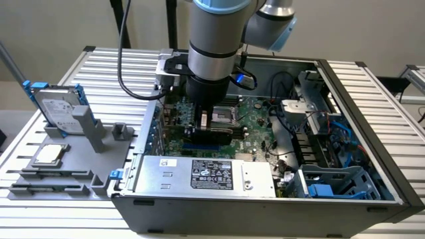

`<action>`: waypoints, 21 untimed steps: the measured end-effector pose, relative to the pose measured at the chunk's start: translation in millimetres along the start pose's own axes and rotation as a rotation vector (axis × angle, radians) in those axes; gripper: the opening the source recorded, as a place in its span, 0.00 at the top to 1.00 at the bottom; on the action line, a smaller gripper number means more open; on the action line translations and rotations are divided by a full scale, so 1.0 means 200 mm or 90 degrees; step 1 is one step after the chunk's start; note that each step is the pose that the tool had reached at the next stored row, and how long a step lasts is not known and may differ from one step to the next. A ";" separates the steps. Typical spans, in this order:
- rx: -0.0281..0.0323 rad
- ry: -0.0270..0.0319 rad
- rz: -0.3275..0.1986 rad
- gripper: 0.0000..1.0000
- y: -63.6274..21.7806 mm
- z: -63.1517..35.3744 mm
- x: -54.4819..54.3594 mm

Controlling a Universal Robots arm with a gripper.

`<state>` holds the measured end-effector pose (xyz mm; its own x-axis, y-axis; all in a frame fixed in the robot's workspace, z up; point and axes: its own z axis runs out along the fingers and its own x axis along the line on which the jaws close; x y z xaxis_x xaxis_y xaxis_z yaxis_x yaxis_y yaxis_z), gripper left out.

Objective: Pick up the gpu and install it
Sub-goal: 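Insert the gpu into the slot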

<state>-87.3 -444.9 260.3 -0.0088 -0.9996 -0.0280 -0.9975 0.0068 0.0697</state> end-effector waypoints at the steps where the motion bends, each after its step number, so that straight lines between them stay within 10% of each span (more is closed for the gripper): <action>1: -0.0002 0.0000 0.000 0.73 0.000 0.001 0.00; 21: -0.0056 0.0007 -0.001 0.73 -0.012 0.036 0.01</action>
<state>-85.5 -446.0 253.0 -0.0078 -0.9996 -0.0270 -0.9969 0.0056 0.0785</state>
